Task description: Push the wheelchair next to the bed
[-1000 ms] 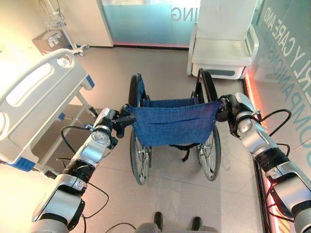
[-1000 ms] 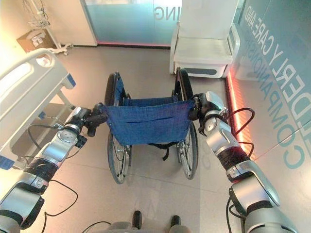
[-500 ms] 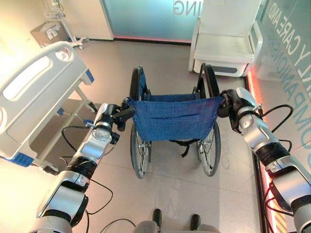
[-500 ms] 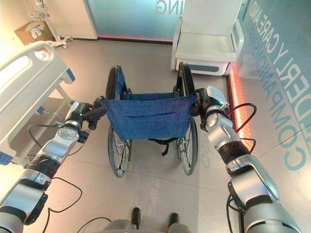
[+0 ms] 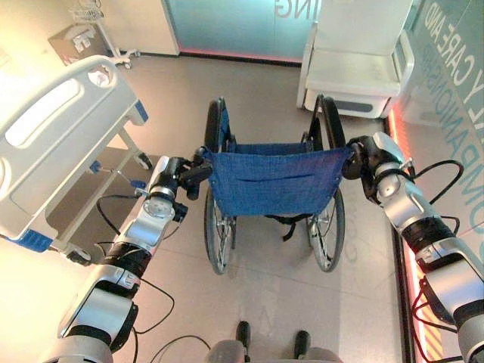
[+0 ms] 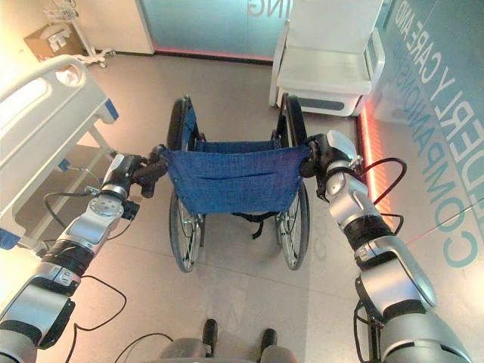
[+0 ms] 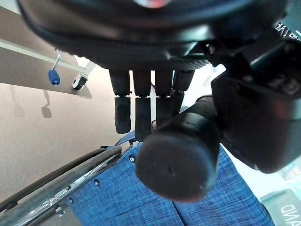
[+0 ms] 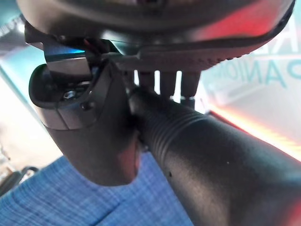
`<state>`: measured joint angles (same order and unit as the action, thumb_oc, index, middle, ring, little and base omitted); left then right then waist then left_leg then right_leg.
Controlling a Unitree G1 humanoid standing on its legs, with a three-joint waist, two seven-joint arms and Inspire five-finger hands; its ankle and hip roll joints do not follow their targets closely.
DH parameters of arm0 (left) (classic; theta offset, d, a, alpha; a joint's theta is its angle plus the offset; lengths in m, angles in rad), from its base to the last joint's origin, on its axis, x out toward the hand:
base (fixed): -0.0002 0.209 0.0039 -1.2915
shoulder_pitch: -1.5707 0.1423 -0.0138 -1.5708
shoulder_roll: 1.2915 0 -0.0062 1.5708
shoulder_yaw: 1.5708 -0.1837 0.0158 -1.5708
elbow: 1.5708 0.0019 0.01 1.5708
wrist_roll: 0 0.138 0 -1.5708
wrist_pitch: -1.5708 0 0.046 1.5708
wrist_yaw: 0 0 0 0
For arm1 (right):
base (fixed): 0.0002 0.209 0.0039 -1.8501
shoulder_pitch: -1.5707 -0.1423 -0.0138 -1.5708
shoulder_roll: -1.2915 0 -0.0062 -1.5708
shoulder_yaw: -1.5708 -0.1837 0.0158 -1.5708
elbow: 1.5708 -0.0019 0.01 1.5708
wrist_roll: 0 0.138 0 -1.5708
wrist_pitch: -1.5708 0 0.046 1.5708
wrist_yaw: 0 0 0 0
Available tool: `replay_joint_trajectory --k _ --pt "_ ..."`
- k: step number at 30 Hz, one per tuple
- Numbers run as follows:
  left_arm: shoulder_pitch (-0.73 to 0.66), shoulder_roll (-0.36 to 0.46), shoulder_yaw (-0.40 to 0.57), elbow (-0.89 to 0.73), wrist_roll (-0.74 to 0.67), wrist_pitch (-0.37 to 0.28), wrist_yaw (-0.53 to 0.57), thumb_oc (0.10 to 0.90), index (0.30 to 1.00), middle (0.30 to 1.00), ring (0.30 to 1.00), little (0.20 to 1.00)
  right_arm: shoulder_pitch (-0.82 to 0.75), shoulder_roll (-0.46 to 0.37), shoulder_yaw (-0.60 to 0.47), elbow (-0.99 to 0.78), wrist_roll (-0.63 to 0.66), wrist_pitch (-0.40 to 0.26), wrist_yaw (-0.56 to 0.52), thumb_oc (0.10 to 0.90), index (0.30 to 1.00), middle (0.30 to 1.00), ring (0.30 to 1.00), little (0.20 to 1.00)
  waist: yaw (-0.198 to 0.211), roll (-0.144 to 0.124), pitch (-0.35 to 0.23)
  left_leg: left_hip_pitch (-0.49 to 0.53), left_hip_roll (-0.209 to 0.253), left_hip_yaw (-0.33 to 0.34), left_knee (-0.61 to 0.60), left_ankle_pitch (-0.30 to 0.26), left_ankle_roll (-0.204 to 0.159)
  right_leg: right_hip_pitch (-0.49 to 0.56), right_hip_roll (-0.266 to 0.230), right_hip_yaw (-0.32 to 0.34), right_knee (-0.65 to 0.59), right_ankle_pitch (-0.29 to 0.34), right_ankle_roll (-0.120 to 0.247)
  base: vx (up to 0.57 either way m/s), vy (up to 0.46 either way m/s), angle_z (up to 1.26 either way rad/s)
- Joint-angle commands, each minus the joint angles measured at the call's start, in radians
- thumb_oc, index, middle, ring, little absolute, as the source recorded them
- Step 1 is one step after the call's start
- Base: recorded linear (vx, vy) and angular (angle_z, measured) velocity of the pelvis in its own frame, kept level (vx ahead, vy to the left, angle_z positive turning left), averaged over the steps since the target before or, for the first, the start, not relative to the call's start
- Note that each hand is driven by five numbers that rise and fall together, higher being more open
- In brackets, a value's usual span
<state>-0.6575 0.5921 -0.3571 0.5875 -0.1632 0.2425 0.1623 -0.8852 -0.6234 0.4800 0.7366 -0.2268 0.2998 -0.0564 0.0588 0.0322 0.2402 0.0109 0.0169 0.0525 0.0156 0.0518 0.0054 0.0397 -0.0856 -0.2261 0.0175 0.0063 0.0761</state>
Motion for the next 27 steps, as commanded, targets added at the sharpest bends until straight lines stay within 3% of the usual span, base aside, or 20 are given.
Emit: replay_joint_trajectory --k 1,3,4,6,8,11,13,14,15,16,19,24,27 --pt "0.041 -0.062 -0.126 -0.037 -0.046 -0.115 -0.14 0.4 0.3 0.3 0.3 0.3 -0.044 -0.024 0.117 0.002 0.008 -0.102 0.067 0.4 0.3 0.3 0.3 0.3 0.064 -0.02 0.032 -0.061 -0.069 -0.016 0.136 -0.146 0.089 -0.137 -0.082 0.041 0.463 -0.036 0.02 0.04 0.15 -0.03" --pt "0.05 -0.06 -0.126 -0.044 -0.042 -0.114 -0.138 0.4 0.3 0.3 0.3 0.3 -0.019 -0.037 0.108 -0.013 0.012 -0.107 0.068 0.4 0.3 0.3 0.3 0.3 0.054 -0.016 0.042 -0.057 -0.073 -0.034 0.142 -0.15 0.096 -0.189 -0.075 0.069 0.56 -0.012 0.022 0.16 0.035 -0.04" --pt "0.076 -0.069 -0.123 -0.051 -0.028 -0.117 -0.139 0.4 0.3 0.3 0.3 0.3 0.022 -0.045 0.092 -0.025 -0.001 -0.106 0.074 0.4 0.3 0.3 0.3 0.3 0.039 -0.027 0.052 -0.044 -0.091 -0.056 0.154 -0.159 0.096 -0.227 -0.084 0.091 0.523 0.037 0.027 0.3 -0.091 -0.08" --pt "0.101 -0.074 -0.114 -0.072 -0.022 -0.117 -0.13 0.4 0.3 0.3 0.3 0.3 0.049 -0.042 0.089 -0.047 -0.013 -0.089 0.066 0.4 0.3 0.3 0.3 0.3 0.021 -0.038 0.065 -0.015 -0.103 -0.071 0.158 -0.179 0.087 -0.26 -0.118 0.109 0.42 0.099 0.032 0.33 -0.222 0.07" --pt "0.102 -0.062 -0.09 -0.093 -0.043 -0.13 -0.111 0.4 0.3 0.3 0.3 0.3 0.034 -0.035 0.102 -0.077 -0.022 -0.069 0.039 0.4 0.3 0.3 0.3 0.3 -0.012 -0.048 0.1 0.019 -0.115 -0.102 0.171 -0.232 0.078 -0.326 -0.144 0.134 0.198 0.159 0.053 0.3 -0.395 0.46" --pt "0.085 -0.064 -0.084 -0.084 -0.057 -0.151 -0.1 0.4 0.3 0.3 0.3 0.3 -0.015 -0.04 0.114 -0.078 -0.029 -0.063 0.05 0.4 0.3 0.3 0.3 0.3 -0.026 -0.053 0.111 0.017 -0.118 -0.128 0.19 -0.268 0.077 -0.344 -0.129 0.162 0.12 0.178 0.067 0.18 -0.307 0.26" --pt "0.073 -0.06 -0.085 -0.072 -0.061 -0.165 -0.106 0.4 0.3 0.3 0.3 0.3 -0.05 -0.054 0.122 -0.06 -0.012 -0.071 0.061 0.4 0.3 0.3 0.3 0.3 -0.033 -0.066 0.095 -0.016 -0.112 -0.142 0.224 -0.281 0.07 -0.327 -0.101 0.187 0.117 0.139 0.065 0.22 -0.412 0.33" --pt "0.068 -0.054 -0.086 -0.066 -0.079 -0.155 -0.115 0.4 0.3 0.3 0.3 0.3 -0.049 -0.064 0.117 -0.074 -0.009 -0.064 0.068 0.4 0.3 0.3 0.3 0.3 -0.033 -0.068 0.088 -0.013 -0.065 -0.124 0.238 -0.282 0.049 -0.333 -0.108 0.159 0.17 0.106 0.064 0.21 -0.299 0.5" --pt "0.067 -0.054 -0.086 -0.065 -0.079 -0.154 -0.116 0.4 0.3 0.3 0.3 0.3 -0.048 -0.064 0.117 -0.075 -0.009 -0.064 0.068 0.4 0.3 0.3 0.3 0.3 -0.033 -0.068 0.088 -0.012 -0.062 -0.123 0.238 -0.283 0.047 -0.334 -0.108 0.157 0.174 0.104 0.065 0.39 -0.42 0.77" --pt "0.077 -0.057 -0.094 -0.061 -0.071 -0.153 -0.134 0.4 0.3 0.3 0.3 0.3 -0.03 -0.083 0.11 -0.085 0.002 -0.064 0.076 0.4 0.3 0.3 0.3 0.3 -0.041 -0.067 0.068 0.048 0.008 -0.1 0.199 -0.259 0.011 -0.318 -0.103 0.106 0.192 0.079 0.052 0.34 -0.31 0.58" --pt "0.102 -0.073 -0.108 -0.074 -0.035 -0.156 -0.146 0.4 0.3 0.3 0.3 0.3 0.009 -0.113 0.096 -0.104 -0.01 -0.072 0.08 0.4 0.3 0.3 0.3 0.3 -0.055 -0.072 0.039 0.089 0.103 -0.03 0.159 -0.212 -0.031 -0.25 -0.089 0.041 0.169 0.047 0.026 0.38 -0.364 0.62" --pt "0.099 -0.101 -0.133 -0.08 -0.014 -0.167 -0.12 0.4 0.3 0.3 0.3 0.3 0.033 -0.12 0.083 -0.11 -0.029 -0.069 0.055 0.4 0.3 0.3 0.3 0.3 -0.067 -0.073 0.018 0.08 0.165 0.019 0.161 -0.117 -0.059 -0.202 -0.065 -0.01 0.166 -0.001 -0.009 0.2 -0.244 0.53" --pt "0.104 -0.118 -0.131 -0.082 -0.012 -0.17 -0.104 0.4 0.3 0.3 0.3 0.3 0.042 -0.13 0.083 -0.12 -0.028 -0.071 0.035 0.4 0.3 0.3 0.3 0.3 -0.075 -0.071 0.004 0.094 0.22 0.035 0.199 -0.03 -0.075 -0.184 -0.027 -0.031 0.19 -0.047 -0.046 0.18 -0.224 0.32"
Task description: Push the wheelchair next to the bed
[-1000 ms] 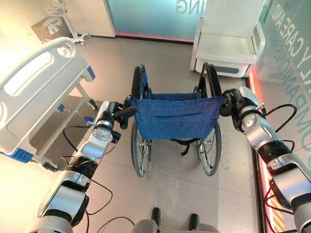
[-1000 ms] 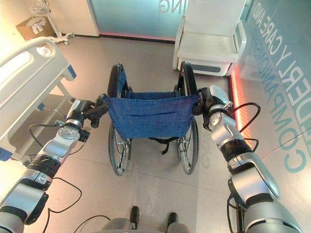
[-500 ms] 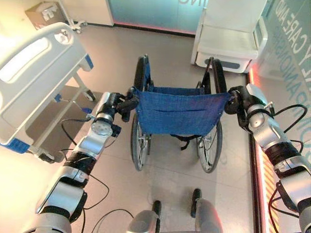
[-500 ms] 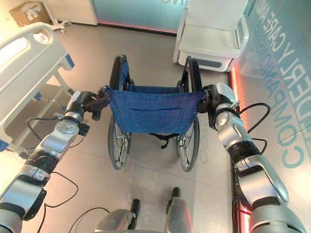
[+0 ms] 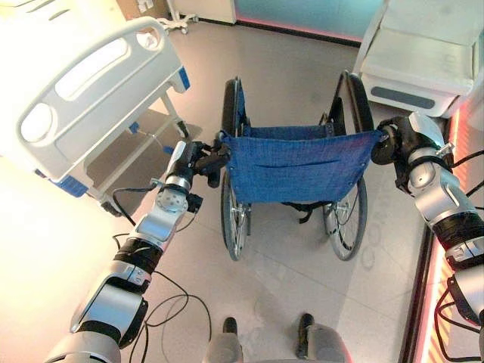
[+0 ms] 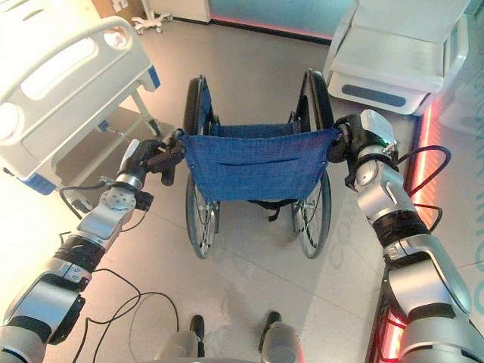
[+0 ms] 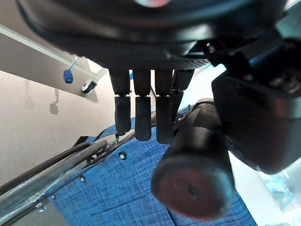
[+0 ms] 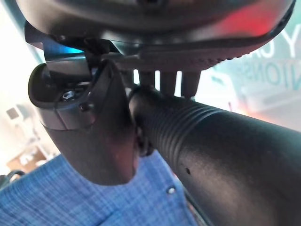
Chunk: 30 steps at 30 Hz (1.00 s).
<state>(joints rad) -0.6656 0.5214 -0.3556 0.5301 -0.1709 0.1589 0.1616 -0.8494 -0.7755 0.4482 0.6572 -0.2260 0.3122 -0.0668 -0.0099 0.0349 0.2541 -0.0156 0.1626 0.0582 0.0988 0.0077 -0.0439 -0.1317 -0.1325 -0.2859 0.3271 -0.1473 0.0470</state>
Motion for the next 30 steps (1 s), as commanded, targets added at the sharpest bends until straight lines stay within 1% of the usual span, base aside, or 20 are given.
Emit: replay_joint_trajectory --k 1,2,4,6,8,9,10,11,12,13,14,16,17,18,19,21,23,27,29,30 --pt "0.116 -0.049 -0.129 -0.026 -0.003 -0.087 -0.102 0.4 0.3 0.3 0.3 0.3 0.009 0.02 0.116 -0.043 -0.029 -0.088 0.042 0.4 0.3 0.3 0.3 0.3 -0.006 -0.075 -0.012 0.119 0.08 0.03 0.129 0.024 -0.026 -0.007 0.025 0.027 -0.12 0.102 -0.021 0.28 -0.329 0.38" --pt "0.134 -0.053 -0.116 -0.034 0.012 -0.083 -0.101 0.4 0.3 0.3 0.3 0.3 0.016 0.014 0.115 -0.059 -0.028 -0.076 0.034 0.4 0.3 0.3 0.3 0.3 -0.001 -0.085 -0.015 0.106 0.082 0.026 0.19 0.034 -0.023 0.016 0.036 0.025 -0.129 0.093 -0.035 0.28 -0.283 0.28" --pt "0.152 -0.055 -0.109 -0.039 0.025 -0.078 -0.1 0.4 0.3 0.3 0.3 0.3 0.021 0.019 0.113 -0.066 -0.02 -0.057 0.034 0.4 0.3 0.3 0.3 0.3 0.012 -0.093 -0.013 0.085 0.051 -0.003 0.238 0.023 -0.014 0.045 0.046 0.037 -0.141 0.089 -0.041 0.29 -0.236 0.11" --pt "0.182 -0.06 -0.1 -0.046 0.058 -0.077 -0.09 0.4 0.3 0.3 0.3 0.3 0.019 0.031 0.123 -0.067 -0.033 -0.054 0.04 0.4 0.3 0.3 0.3 0.3 0.053 -0.102 -0.001 0.0 -0.064 -0.047 0.271 -0.016 0.025 0.105 0.064 0.074 -0.167 0.087 -0.043 0.36 -0.16 -0.07" --pt "0.192 -0.059 -0.09 -0.053 0.075 -0.072 -0.089 0.4 0.3 0.3 0.3 0.3 0.009 0.041 0.13 -0.057 -0.033 -0.055 0.057 0.4 0.3 0.3 0.3 0.3 0.077 -0.1 0.012 -0.038 -0.128 -0.043 0.258 -0.06 0.046 0.142 0.076 0.093 -0.178 0.079 -0.039 0.3 -0.062 -0.11" --pt "0.193 -0.059 -0.088 -0.052 0.079 -0.073 -0.089 0.4 0.3 0.3 0.3 0.3 0.006 0.045 0.131 -0.051 -0.034 -0.056 0.061 0.4 0.3 0.3 0.3 0.3 0.082 -0.098 0.015 -0.042 -0.142 -0.041 0.248 -0.067 0.048 0.148 0.079 0.096 -0.18 0.078 -0.037 0.34 -0.017 -0.47" --pt "0.19 -0.051 -0.087 -0.049 0.086 -0.075 -0.095 0.4 0.3 0.3 0.3 0.3 -0.001 0.055 0.138 -0.036 -0.029 -0.052 0.07 0.4 0.3 0.3 0.3 0.3 0.099 -0.086 0.023 -0.066 -0.182 -0.034 0.207 -0.063 0.044 0.175 0.096 0.105 -0.188 0.074 -0.031 0.45 0.003 -0.54" --pt "0.186 -0.036 -0.088 -0.049 0.089 -0.078 -0.102 0.4 0.3 0.3 0.3 0.3 -0.008 0.07 0.142 -0.029 -0.019 -0.028 0.083 0.4 0.3 0.3 0.3 0.3 0.132 -0.064 0.041 -0.152 -0.222 -0.033 0.157 0.012 0.021 0.229 0.133 0.133 -0.21 0.061 -0.031 0.55 0.022 -0.46" --pt "0.18 -0.026 -0.09 -0.05 0.09 -0.077 -0.105 0.4 0.3 0.3 0.3 0.3 -0.016 0.072 0.146 -0.02 0.007 -0.018 0.086 0.4 0.3 0.3 0.3 0.3 0.151 -0.049 0.045 -0.206 -0.238 -0.042 0.12 0.069 0.007 0.256 0.16 0.154 -0.222 0.054 -0.035 0.42 0.02 -0.3" --pt "0.179 -0.023 -0.09 -0.049 0.089 -0.077 -0.105 0.4 0.3 0.3 0.3 0.3 -0.018 0.072 0.147 -0.017 0.01 -0.019 0.086 0.4 0.3 0.3 0.3 0.3 0.156 -0.049 0.048 -0.208 -0.241 -0.042 0.111 0.079 0.003 0.265 0.162 0.161 -0.224 0.05 -0.035 0.45 0.069 -0.35" --pt "0.177 -0.003 -0.084 -0.05 0.089 -0.074 -0.111 0.4 0.3 0.3 0.3 0.3 -0.034 0.076 0.146 0.006 0.021 -0.032 0.109 0.4 0.3 0.3 0.3 0.3 0.188 -0.032 0.05 -0.263 -0.253 -0.065 0.049 0.165 -0.015 0.308 0.193 0.202 -0.238 0.036 -0.044 0.45 0.104 -0.65" --pt "0.177 0.008 -0.072 -0.052 0.095 -0.071 -0.116 0.4 0.3 0.3 0.3 0.3 -0.051 0.077 0.152 0.02 0.023 -0.038 0.127 0.4 0.3 0.3 0.3 0.3 0.202 -0.026 0.046 -0.267 -0.252 -0.069 0.017 0.184 -0.017 0.319 0.199 0.213 -0.238 0.024 -0.047 0.4 0.136 -0.87" --pt "0.173 0.022 -0.06 -0.054 0.103 -0.065 -0.123 0.4 0.3 0.3 0.3 0.3 -0.069 0.068 0.156 0.032 0.032 -0.042 0.147 0.4 0.3 0.3 0.3 0.3 0.202 -0.022 0.039 -0.255 -0.242 -0.043 0.019 0.152 -0.002 0.316 0.195 0.209 -0.22 0.001 -0.051 0.27 0.144 -0.81" --pt "0.172 0.024 -0.058 -0.054 0.106 -0.064 -0.125 0.4 0.3 0.3 0.3 0.3 -0.072 0.066 0.156 0.033 0.037 -0.043 0.147 0.4 0.3 0.3 0.3 0.3 0.201 -0.022 0.037 -0.253 -0.24 -0.037 0.022 0.144 0.001 0.315 0.193 0.208 -0.216 -0.003 -0.051 0.45 0.231 -0.81" --pt "0.162 0.042 -0.057 -0.036 0.099 -0.057 -0.142 0.4 0.3 0.3 0.3 0.3 -0.058 0.069 0.144 0.046 0.045 -0.058 0.155 0.4 0.3 0.3 0.3 0.3 0.198 -0.035 0.022 -0.249 -0.245 -0.013 0.09 0.066 0.034 0.319 0.169 0.19 -0.185 -0.032 -0.049 0.38 0.174 -0.4" --pt "0.153 0.057 -0.058 -0.018 0.104 -0.051 -0.157 0.4 0.3 0.3 0.3 0.3 -0.031 0.074 0.135 0.044 0.045 -0.075 0.153 0.4 0.3 0.3 0.3 0.3 0.204 -0.054 0.001 -0.234 -0.24 0.008 0.138 -0.001 0.069 0.333 0.135 0.155 -0.155 -0.051 -0.037 0.45 0.161 -0.3" --pt "0.15 0.076 -0.059 -0.005 0.095 -0.053 -0.162 0.4 0.3 0.3 0.3 0.3 -0.006 0.085 0.128 0.036 0.044 -0.095 0.141 0.4 0.3 0.3 0.3 0.3 0.208 -0.061 -0.014 -0.201 -0.244 0.002 0.138 -0.024 0.086 0.33 0.117 0.128 -0.12 -0.053 -0.024 0.36 0.126 -0.05" --pt "0.142 0.093 -0.044 0.0 0.079 -0.044 -0.143 0.4 0.3 0.3 0.3 0.3 0.018 0.092 0.112 0.003 0.039 -0.117 0.112 0.4 0.3 0.3 0.3 0.3 0.216 -0.073 -0.04 -0.174 -0.255 -0.014 0.121 -0.032 0.101 0.331 0.085 0.102 -0.074 -0.036 0.001 0.29 0.145 -0.22" --pt "0.141 0.105 -0.025 -0.004 0.062 -0.042 -0.123 0.4 0.3 0.3 0.3 0.3 0.029 0.096 0.102 -0.009 0.035 -0.131 0.099 0.4 0.3 0.3 0.3 0.3 0.227 -0.085 -0.053 -0.184 -0.269 -0.016 0.114 -0.034 0.114 0.338 0.067 0.1 -0.046 0.007 0.026 0.19 0.125 -0.31" --pt "0.141 0.106 -0.012 -0.008 0.049 -0.041 -0.111 0.4 0.3 0.3 0.3 0.3 0.036 0.1 0.098 -0.01 0.03 -0.136 0.092 0.4 0.3 0.3 0.3 0.3 0.236 -0.09 -0.063 -0.19 -0.277 -0.013 0.106 -0.033 0.125 0.344 0.053 0.097 -0.007 0.047 0.04 0.12 0.091 -0.22"
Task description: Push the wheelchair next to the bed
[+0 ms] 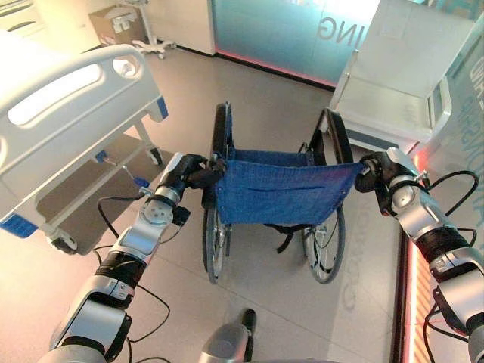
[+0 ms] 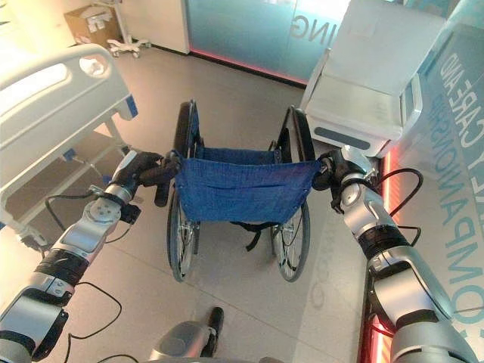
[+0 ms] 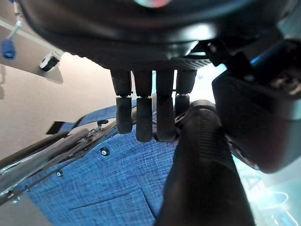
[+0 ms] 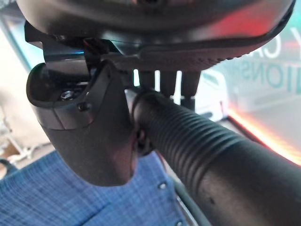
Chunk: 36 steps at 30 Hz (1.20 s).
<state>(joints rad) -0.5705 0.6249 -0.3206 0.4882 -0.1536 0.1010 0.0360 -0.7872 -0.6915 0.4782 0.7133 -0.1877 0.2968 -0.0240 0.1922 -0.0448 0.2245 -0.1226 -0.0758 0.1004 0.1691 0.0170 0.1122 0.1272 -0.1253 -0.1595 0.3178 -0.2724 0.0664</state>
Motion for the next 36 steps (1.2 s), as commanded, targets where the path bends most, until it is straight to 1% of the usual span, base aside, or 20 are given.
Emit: replay_joint_trajectory --k 1,2,3,5,7,8,10,12,13,15,17,18,20,23,26,28,30,31,34,36 --pt "0.047 0.003 -0.048 0.033 0.032 0.017 0.015 0.4 0.3 0.3 0.3 0.3 -0.026 0.016 0.068 -0.066 -0.008 -0.121 0.049 0.4 0.3 0.3 0.3 0.3 0.035 -0.012 -0.033 -0.083 -0.039 -0.054 0.036 -0.043 -0.031 0.084 0.044 -0.028 0.005 0.171 0.021 0.25 0.162 -0.26" --pt "0.054 0.0 -0.039 0.03 0.031 0.014 0.027 0.4 0.3 0.3 0.3 0.3 -0.006 0.02 0.058 -0.058 -0.015 -0.138 0.036 0.4 0.3 0.3 0.3 0.3 0.038 -0.013 -0.046 -0.072 -0.045 -0.05 0.015 -0.042 -0.018 0.07 0.029 -0.027 0.084 0.239 0.033 0.15 0.089 -0.15" --pt "0.054 0.0 -0.039 0.03 0.031 0.014 0.027 0.4 0.3 0.3 0.3 0.3 -0.006 0.02 0.058 -0.058 -0.015 -0.138 0.036 0.4 0.3 0.3 0.3 0.3 0.039 -0.013 -0.046 -0.072 -0.045 -0.05 0.015 -0.042 -0.018 0.069 0.029 -0.026 0.085 0.238 0.033 0.26 0.142 -0.15" --pt "0.063 -0.015 -0.044 0.032 0.039 0.004 0.042 0.4 0.3 0.3 0.3 0.3 0.025 0.026 0.048 -0.045 -0.021 -0.149 0.021 0.4 0.3 0.3 0.3 0.3 0.028 -0.012 -0.059 -0.046 -0.058 -0.068 0.011 -0.059 0.001 0.009 0.028 -0.008 0.209 0.312 0.042 0.36 0.104 0.04" --pt "0.064 -0.023 -0.047 0.04 0.033 -0.003 0.053 0.4 0.3 0.3 0.3 0.3 0.024 0.036 0.058 -0.038 -0.032 -0.145 0.017 0.4 0.3 0.3 0.3 0.3 0.016 -0.004 -0.053 -0.015 -0.052 -0.082 0.011 -0.069 -0.001 -0.053 0.0 -0.008 0.212 0.332 0.042 0.31 0.008 0.19" --pt "0.058 -0.035 -0.05 0.054 0.021 -0.009 0.067 0.4 0.3 0.3 0.3 0.3 0.006 0.039 0.074 -0.029 -0.04 -0.14 0.017 0.4 0.3 0.3 0.3 0.3 -0.009 0.015 -0.032 0.029 -0.037 -0.101 0.011 -0.082 -0.008 -0.14 -0.016 -0.001 0.187 0.308 0.031 0.26 -0.069 0.18" --pt "0.047 -0.04 -0.049 0.065 0.013 -0.014 0.068 0.4 0.3 0.3 0.3 0.3 -0.013 0.038 0.084 -0.027 -0.04 -0.126 0.015 0.4 0.3 0.3 0.3 0.3 -0.035 0.026 -0.01 0.067 -0.034 -0.122 0.006 -0.101 -0.01 -0.225 -0.034 0.007 0.117 0.311 0.026 0.27 -0.125 0.01" --pt "0.013 -0.037 -0.047 0.084 -0.004 -0.028 0.06 0.4 0.3 0.3 0.3 0.3 -0.05 0.029 0.102 -0.032 -0.034 -0.102 0.009 0.4 0.3 0.3 0.3 0.3 -0.071 0.009 0.024 0.096 -0.057 -0.15 0.02 -0.152 -0.015 -0.323 -0.082 0.026 -0.088 0.379 0.044 0.28 -0.241 0.26" --pt "-0.006 -0.034 -0.051 0.091 -0.009 -0.03 0.055 0.4 0.3 0.3 0.3 0.3 -0.067 0.027 0.107 -0.034 -0.028 -0.085 0.012 0.4 0.3 0.3 0.3 0.3 -0.088 -0.001 0.035 0.109 -0.069 -0.165 0.026 -0.176 -0.016 -0.349 -0.099 0.039 -0.186 0.431 0.069 0.32 -0.267 0.73" --pt "-0.032 -0.034 -0.059 0.096 -0.022 -0.033 0.047 0.4 0.3 0.3 0.3 0.3 -0.097 0.019 0.111 -0.033 -0.016 -0.06 0.032 0.4 0.3 0.3 0.3 0.3 -0.103 -0.003 0.043 0.123 -0.066 -0.192 0.041 -0.211 -0.022 -0.355 -0.103 0.052 -0.315 0.461 0.091 0.32 -0.255 0.84" --pt "-0.029 -0.04 -0.058 0.09 -0.022 -0.032 0.044 0.4 0.3 0.3 0.3 0.3 -0.109 0.018 0.111 -0.033 -0.011 -0.047 0.046 0.4 0.3 0.3 0.3 0.3 -0.097 -0.008 0.041 0.125 -0.061 -0.193 0.05 -0.224 -0.028 -0.344 -0.111 0.034 -0.33 0.465 0.096 0.29 -0.246 0.52" --pt "-0.014 -0.044 -0.05 0.074 -0.021 -0.022 0.035 0.4 0.3 0.3 0.3 0.3 -0.122 0.022 0.112 -0.038 -0.011 -0.029 0.061 0.4 0.3 0.3 0.3 0.3 -0.09 -0.022 0.038 0.13 -0.054 -0.182 0.074 -0.251 -0.034 -0.343 -0.123 0.014 -0.312 0.476 0.098 0.39 -0.34 0.49" --pt "-0.01 -0.05 -0.045 0.064 -0.011 -0.014 0.02 0.4 0.3 0.3 0.3 0.3 -0.142 0.012 0.112 -0.035 -0.016 -0.015 0.082 0.4 0.3 0.3 0.3 0.3 -0.095 -0.031 0.041 0.155 -0.028 -0.19 0.098 -0.291 -0.042 -0.36 -0.131 0.028 -0.262 0.484 0.097 0.42 -0.419 0.33" --pt "-0.002 -0.067 -0.054 0.073 -0.019 -0.01 0.018 0.4 0.3 0.3 0.3 0.3 -0.148 -0.001 0.103 0.011 -0.013 -0.045 0.101 0.4 0.3 0.3 0.3 0.3 -0.104 -0.035 0.022 0.203 0.024 -0.231 0.104 -0.313 -0.068 -0.36 -0.107 0.052 -0.214 0.44 0.102 0.41 -0.421 0.28" --pt "0.031 -0.072 -0.051 0.067 -0.034 0.018 0.029 0.4 0.3 0.3 0.3 0.3 -0.135 0.003 0.111 -0.021 -0.006 -0.039 0.123 0.4 0.3 0.3 0.3 0.3 -0.103 -0.033 0.006 0.265 0.1 -0.204 0.092 -0.275 -0.114 -0.351 -0.095 -0.007 -0.141 0.39 0.087 0.42 -0.348 0.84" --pt "0.054 -0.085 -0.047 0.071 -0.019 0.024 0.041 0.4 0.3 0.3 0.3 0.3 -0.126 -0.008 0.119 -0.036 -0.005 -0.051 0.134 0.4 0.3 0.3 0.3 0.3 -0.118 -0.026 -0.015 0.289 0.174 -0.184 0.085 -0.16 -0.143 -0.325 -0.059 -0.028 -0.137 0.351 0.047 0.39 -0.318 0.13" --pt "0.067 -0.091 -0.045 0.074 -0.017 0.019 0.047 0.4 0.3 0.3 0.3 0.3 -0.119 -0.017 0.122 -0.047 -0.008 -0.057 0.136 0.4 0.3 0.3 0.3 0.3 -0.126 -0.021 -0.028 0.294 0.199 -0.179 0.089 -0.108 -0.157 -0.309 -0.043 -0.04 -0.145 0.338 0.034 0.32 -0.266 0.45" --pt "0.078 -0.092 -0.045 0.076 -0.013 0.005 0.058 0.4 0.3 0.3 0.3 0.3 -0.107 -0.033 0.121 -0.066 -0.017 -0.059 0.135 0.4 0.3 0.3 0.3 0.3 -0.144 -0.017 -0.044 0.295 0.243 -0.146 0.124 -0.025 -0.176 -0.289 -0.024 -0.068 -0.141 0.305 0.004 0.38 -0.309 0.41" --pt "0.072 -0.088 -0.048 0.08 -0.018 -0.009 0.062 0.4 0.3 0.3 0.3 0.3 -0.083 -0.047 0.117 -0.093 -0.022 -0.052 0.12 0.4 0.3 0.3 0.3 0.3 -0.151 -0.025 -0.038 0.243 0.251 -0.104 0.194 0.007 -0.167 -0.247 -0.013 -0.086 -0.144 0.277 -0.024 0.31 -0.266 0.35" --pt "0.059 -0.092 -0.049 0.084 -0.014 -0.019 0.061 0.4 0.3 0.3 0.3 0.3 -0.065 -0.043 0.113 -0.086 -0.023 -0.057 0.086 0.4 0.3 0.3 0.3 0.3 -0.133 -0.026 -0.01 0.177 0.198 -0.102 0.198 -0.037 -0.139 -0.188 0.014 -0.081 -0.144 0.251 -0.035 0.32 -0.226 0.19"
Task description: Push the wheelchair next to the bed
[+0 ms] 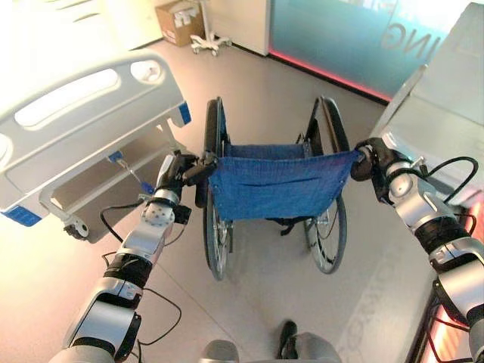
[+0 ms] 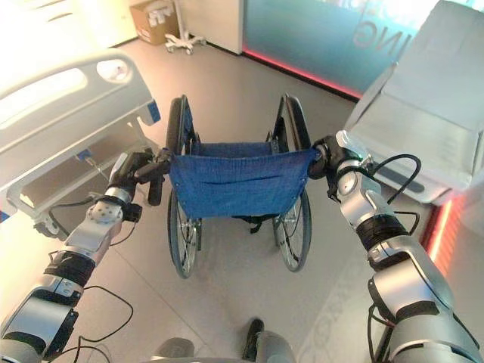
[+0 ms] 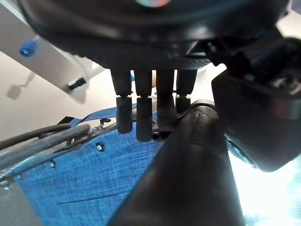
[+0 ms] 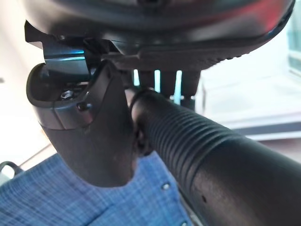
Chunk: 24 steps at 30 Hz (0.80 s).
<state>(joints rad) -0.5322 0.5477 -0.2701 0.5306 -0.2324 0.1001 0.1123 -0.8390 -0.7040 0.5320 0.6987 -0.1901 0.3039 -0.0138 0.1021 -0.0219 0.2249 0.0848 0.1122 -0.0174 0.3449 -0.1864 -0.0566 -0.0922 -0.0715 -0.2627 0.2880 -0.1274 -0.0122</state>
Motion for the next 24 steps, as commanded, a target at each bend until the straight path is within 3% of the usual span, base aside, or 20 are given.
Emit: replay_joint_trajectory --k 1,4,9,11,15,16,19,21,23,24 --pt "0.023 -0.018 -0.093 0.037 0.073 -0.023 -0.012 0.4 0.3 0.3 0.3 0.3 -0.01 -0.02 0.057 -0.063 -0.029 -0.069 0.06 0.4 0.3 0.3 0.3 0.3 -0.027 -0.049 0.002 -0.07 -0.049 0.005 -0.011 0.148 0.046 0.059 -0.025 0.035 -0.123 0.102 0.047 0.28 -0.144 0.17" --pt "0.037 -0.032 -0.08 0.024 0.075 -0.036 0.004 0.4 0.3 0.3 0.3 0.3 -0.02 -0.007 0.056 -0.057 -0.057 -0.073 0.051 0.4 0.3 0.3 0.3 0.3 0.008 -0.031 0.033 -0.148 -0.13 0.031 -0.082 0.148 0.045 0.137 0.015 0.046 -0.158 0.081 0.048 0.29 -0.092 0.08" --pt "0.075 -0.016 -0.057 -0.002 0.067 -0.058 -0.008 0.4 0.3 0.3 0.3 0.3 -0.051 -0.007 0.068 -0.044 -0.067 -0.088 0.046 0.4 0.3 0.3 0.3 0.3 0.093 0.014 0.06 -0.321 -0.204 0.05 -0.215 0.322 0.01 0.255 0.114 0.11 -0.204 0.034 0.027 0.38 -0.057 -0.35" --pt "0.105 -0.015 -0.041 -0.02 0.072 -0.064 -0.015 0.4 0.3 0.3 0.3 0.3 -0.072 -0.008 0.073 -0.025 -0.081 -0.118 0.069 0.4 0.3 0.3 0.3 0.3 0.118 0.023 0.048 -0.326 -0.217 0.046 -0.258 0.34 0.015 0.28 0.136 0.134 -0.193 0.002 0.02 0.46 0.056 -0.72" --pt "0.129 -0.01 -0.026 -0.042 0.077 -0.068 -0.027 0.4 0.3 0.3 0.3 0.3 -0.093 -0.012 0.086 -0.005 -0.064 -0.141 0.062 0.4 0.3 0.3 0.3 0.3 0.142 0.014 0.021 -0.329 -0.227 0.065 -0.208 0.28 0.058 0.294 0.125 0.138 -0.15 -0.053 0.016 0.34 0.115 -0.73" --pt "0.14 -0.011 -0.026 -0.033 0.077 -0.071 -0.032 0.4 0.3 0.3 0.3 0.3 -0.068 0.007 0.063 0.008 -0.044 -0.154 0.045 0.4 0.3 0.3 0.3 0.3 0.155 -0.002 0.003 -0.329 -0.233 0.068 -0.168 0.238 0.081 0.308 0.106 0.117 -0.123 -0.066 0.025 0.35 0.134 -0.55" --pt "0.152 -0.01 -0.024 -0.036 0.096 -0.071 -0.019 0.4 0.3 0.3 0.3 0.3 -0.034 0.025 0.04 0.015 -0.046 -0.18 0.02 0.4 0.3 0.3 0.3 0.3 0.176 -0.02 -0.017 -0.291 -0.226 0.06 -0.163 0.201 0.114 0.318 0.073 0.069 -0.017 -0.071 0.051 0.39 0.145 -0.41" --pt "0.163 0.003 -0.022 -0.056 0.115 -0.066 -0.013 0.4 0.3 0.3 0.3 0.3 -0.004 0.032 0.017 0.001 -0.052 -0.184 -0.005 0.4 0.3 0.3 0.3 0.3 0.187 -0.03 -0.031 -0.279 -0.237 0.047 -0.176 0.198 0.13 0.32 0.061 0.059 0.068 -0.023 0.079 0.3 0.12 -0.55" --pt "0.175 0.027 -0.02 -0.083 0.127 -0.055 -0.007 0.4 0.3 0.3 0.3 0.3 0.037 0.028 -0.009 -0.028 -0.068 -0.161 -0.067 0.4 0.3 0.3 0.3 0.3 0.187 -0.041 -0.044 -0.259 -0.247 0.037 -0.185 0.189 0.152 0.277 0.039 0.061 0.202 0.089 0.125 0.35 0.145 -0.33" --pt "0.173 0.031 -0.025 -0.08 0.121 -0.058 -0.004 0.4 0.3 0.3 0.3 0.3 0.043 0.031 -0.014 -0.028 -0.084 -0.155 -0.078 0.4 0.3 0.3 0.3 0.3 0.181 -0.036 -0.044 -0.245 -0.245 0.033 -0.18 0.176 0.158 0.24 0.016 0.061 0.226 0.116 0.13 0.33 0.116 -0.07"
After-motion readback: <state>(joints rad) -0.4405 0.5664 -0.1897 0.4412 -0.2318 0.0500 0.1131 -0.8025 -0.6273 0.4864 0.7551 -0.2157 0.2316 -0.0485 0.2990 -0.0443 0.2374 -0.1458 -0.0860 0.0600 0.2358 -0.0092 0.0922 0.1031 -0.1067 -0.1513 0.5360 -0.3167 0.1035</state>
